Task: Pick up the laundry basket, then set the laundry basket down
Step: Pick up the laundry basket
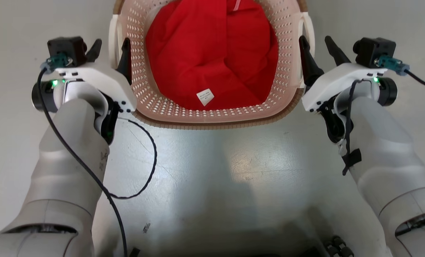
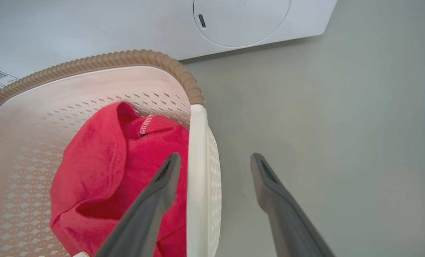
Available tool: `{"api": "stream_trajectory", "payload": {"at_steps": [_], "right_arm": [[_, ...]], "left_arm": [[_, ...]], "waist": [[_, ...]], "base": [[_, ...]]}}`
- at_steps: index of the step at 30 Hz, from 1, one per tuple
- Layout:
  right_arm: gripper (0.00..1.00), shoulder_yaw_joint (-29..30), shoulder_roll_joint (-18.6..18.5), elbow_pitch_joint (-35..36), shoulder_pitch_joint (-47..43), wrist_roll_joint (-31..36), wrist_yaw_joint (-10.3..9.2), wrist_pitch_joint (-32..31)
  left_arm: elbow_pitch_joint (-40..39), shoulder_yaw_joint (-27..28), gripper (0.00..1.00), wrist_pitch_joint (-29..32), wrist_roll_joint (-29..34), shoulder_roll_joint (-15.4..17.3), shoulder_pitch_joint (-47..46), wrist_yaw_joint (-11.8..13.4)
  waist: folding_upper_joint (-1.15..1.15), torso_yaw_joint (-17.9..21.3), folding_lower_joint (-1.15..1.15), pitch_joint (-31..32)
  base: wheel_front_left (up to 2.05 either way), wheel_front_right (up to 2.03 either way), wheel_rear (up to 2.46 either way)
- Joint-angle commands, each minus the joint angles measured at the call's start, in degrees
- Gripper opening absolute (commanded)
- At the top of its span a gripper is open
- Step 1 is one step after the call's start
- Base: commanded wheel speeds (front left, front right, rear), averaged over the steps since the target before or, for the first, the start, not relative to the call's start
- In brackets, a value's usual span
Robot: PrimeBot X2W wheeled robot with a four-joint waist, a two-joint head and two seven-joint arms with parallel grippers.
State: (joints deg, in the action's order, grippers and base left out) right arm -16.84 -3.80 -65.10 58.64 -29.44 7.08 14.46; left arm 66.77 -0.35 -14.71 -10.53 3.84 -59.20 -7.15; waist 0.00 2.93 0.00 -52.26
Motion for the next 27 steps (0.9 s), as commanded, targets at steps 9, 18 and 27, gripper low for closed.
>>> {"api": "stream_trajectory", "payload": {"at_steps": [9, 18, 27], "right_arm": [[1.0, -3.88, 0.92, -2.37, 0.92, -2.94, 0.41, 0.54], [1.0, -7.81, 0.92, -4.38, 1.82, -7.88, 0.41, 0.39], [0.43, -12.54, 0.92, -5.79, 2.8, -13.07, 0.41, 0.35]], "left_arm": [[3.84, -2.04, 1.0, 0.04, -0.74, 1.01, -2.72, -0.32], [5.72, -4.03, 1.0, 0.5, -1.94, 0.96, -3.8, -0.33], [6.45, -5.93, 0.91, 0.64, -3.51, 1.34, -4.11, -0.34]], "waist": [[0.0, -0.68, 0.0, -2.23], [0.0, -0.74, 0.0, -2.68], [0.0, -0.75, 0.0, -2.9]], "base": [[0.0, 0.0, 0.0], [0.0, 0.0, 0.0], [0.0, 0.0, 0.0]]}}
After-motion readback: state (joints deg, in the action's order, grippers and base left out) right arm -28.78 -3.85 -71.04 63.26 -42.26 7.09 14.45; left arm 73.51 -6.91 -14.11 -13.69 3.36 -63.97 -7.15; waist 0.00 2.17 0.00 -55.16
